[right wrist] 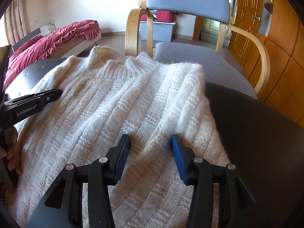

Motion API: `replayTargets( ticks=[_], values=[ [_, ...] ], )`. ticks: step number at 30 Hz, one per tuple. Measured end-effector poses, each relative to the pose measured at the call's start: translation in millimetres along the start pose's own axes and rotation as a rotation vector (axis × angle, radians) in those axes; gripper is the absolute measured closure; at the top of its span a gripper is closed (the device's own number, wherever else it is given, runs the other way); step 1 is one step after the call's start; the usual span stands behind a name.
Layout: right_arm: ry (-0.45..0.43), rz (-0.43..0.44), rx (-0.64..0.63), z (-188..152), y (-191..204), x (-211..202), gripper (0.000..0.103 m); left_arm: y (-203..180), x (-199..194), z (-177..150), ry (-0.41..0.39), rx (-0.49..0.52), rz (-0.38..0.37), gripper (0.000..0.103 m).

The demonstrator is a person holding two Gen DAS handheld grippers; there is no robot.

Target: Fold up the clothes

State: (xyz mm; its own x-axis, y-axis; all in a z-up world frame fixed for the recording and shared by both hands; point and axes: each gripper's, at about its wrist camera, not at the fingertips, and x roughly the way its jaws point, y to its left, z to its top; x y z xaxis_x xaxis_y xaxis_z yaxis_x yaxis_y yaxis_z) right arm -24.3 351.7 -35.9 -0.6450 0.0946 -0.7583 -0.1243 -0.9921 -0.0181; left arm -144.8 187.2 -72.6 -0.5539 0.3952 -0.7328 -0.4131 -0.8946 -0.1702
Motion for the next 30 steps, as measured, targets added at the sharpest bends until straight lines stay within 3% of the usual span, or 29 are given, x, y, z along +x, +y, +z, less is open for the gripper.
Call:
replayTargets(
  ticks=[5,9,11,14,19,24,30],
  values=[
    [-0.053,0.021,-0.045,-14,0,-43,0.053,-6,-19,-1,0.069,0.026,0.005,0.090],
    [-0.096,0.038,-0.081,-26,0,-77,0.053,-13,-51,-21,0.064,-0.001,-0.108,0.090],
    [-0.104,0.054,-0.108,-35,3,-94,0.053,-26,-61,-37,0.054,0.069,-0.121,0.090],
    [-0.056,0.115,-0.188,-67,24,-116,0.053,-38,-58,-62,0.027,0.168,-0.079,0.090],
    [0.024,0.199,-0.288,-119,54,-141,0.050,-30,-55,-61,0.042,0.131,-0.123,0.089],
    [0.126,0.237,-0.275,-153,75,-136,0.048,-19,-58,-61,0.042,0.084,-0.173,0.089],
    [0.126,0.255,-0.194,-164,70,-126,0.047,-21,-58,-64,0.045,0.075,-0.184,0.088]
  ],
)
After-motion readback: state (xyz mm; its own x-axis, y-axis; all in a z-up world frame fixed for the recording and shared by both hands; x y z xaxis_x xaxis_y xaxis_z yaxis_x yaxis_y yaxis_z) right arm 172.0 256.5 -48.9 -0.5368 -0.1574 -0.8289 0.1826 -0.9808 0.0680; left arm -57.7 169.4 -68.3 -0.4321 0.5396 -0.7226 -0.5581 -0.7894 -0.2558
